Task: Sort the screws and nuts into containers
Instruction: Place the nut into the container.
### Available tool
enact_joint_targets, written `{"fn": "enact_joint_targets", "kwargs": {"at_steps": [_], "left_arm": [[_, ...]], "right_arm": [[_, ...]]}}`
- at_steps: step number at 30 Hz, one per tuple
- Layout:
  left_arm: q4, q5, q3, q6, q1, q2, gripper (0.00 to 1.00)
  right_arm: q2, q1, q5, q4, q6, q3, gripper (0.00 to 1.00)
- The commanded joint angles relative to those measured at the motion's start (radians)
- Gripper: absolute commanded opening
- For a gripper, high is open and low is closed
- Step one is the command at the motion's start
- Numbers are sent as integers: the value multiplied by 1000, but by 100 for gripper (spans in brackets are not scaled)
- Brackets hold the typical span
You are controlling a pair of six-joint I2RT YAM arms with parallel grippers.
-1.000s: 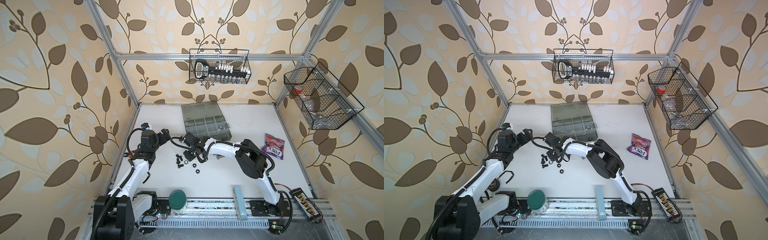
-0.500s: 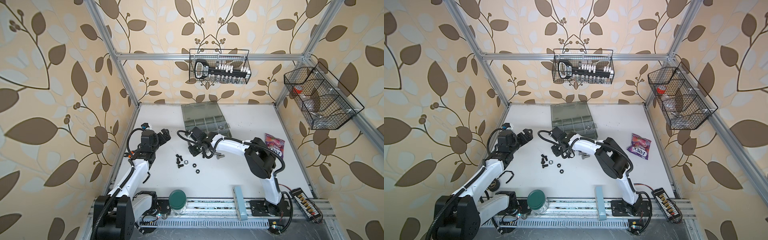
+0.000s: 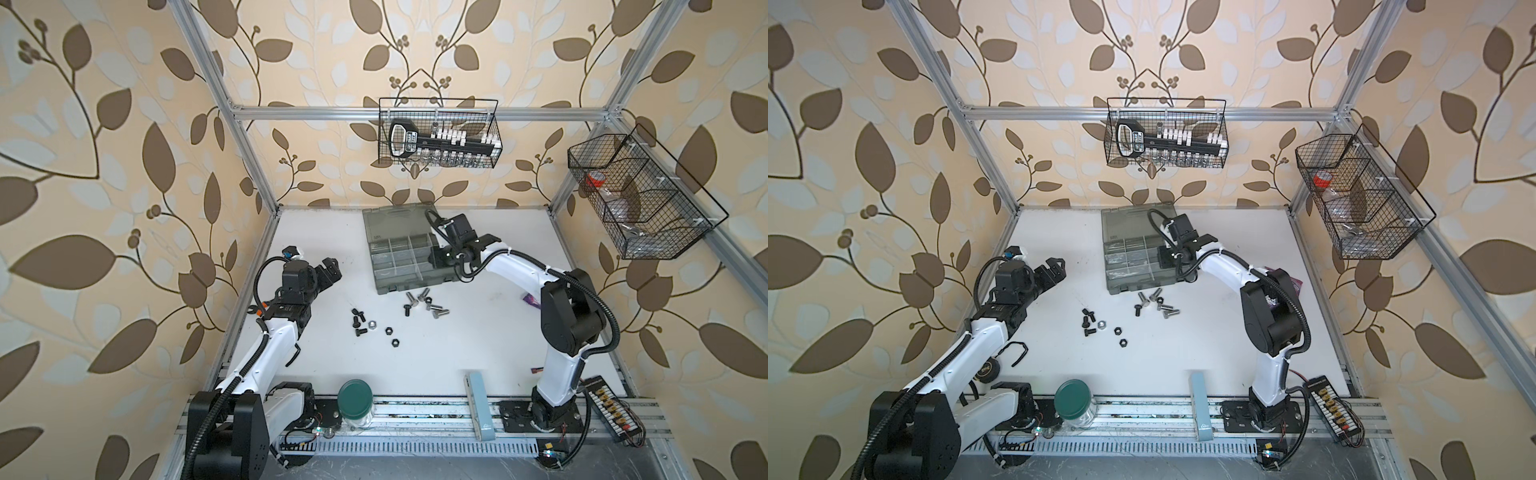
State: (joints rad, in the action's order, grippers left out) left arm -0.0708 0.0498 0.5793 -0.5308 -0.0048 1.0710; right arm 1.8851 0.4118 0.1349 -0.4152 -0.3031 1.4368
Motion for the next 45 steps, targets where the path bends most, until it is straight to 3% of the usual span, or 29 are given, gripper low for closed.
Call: {"fn": "enact_joint_targets", "kwargs": {"at_steps": [1, 14, 27, 37, 45], "left_arm": [[-12, -3, 26, 9, 9, -14, 99], [-6, 2, 31, 8, 9, -17, 99], [2, -4, 31, 18, 10, -27, 99], [9, -10, 34, 26, 9, -32, 99], [6, -9, 31, 22, 9, -31, 99]], "right_arm": [[13, -36, 36, 21, -9, 8, 5], [172, -108, 18, 9, 10, 143, 6], [273, -119, 5, -28, 12, 240, 21], [241, -123, -43, -37, 16, 221, 28], [120, -109, -86, -37, 25, 139, 28]]}}
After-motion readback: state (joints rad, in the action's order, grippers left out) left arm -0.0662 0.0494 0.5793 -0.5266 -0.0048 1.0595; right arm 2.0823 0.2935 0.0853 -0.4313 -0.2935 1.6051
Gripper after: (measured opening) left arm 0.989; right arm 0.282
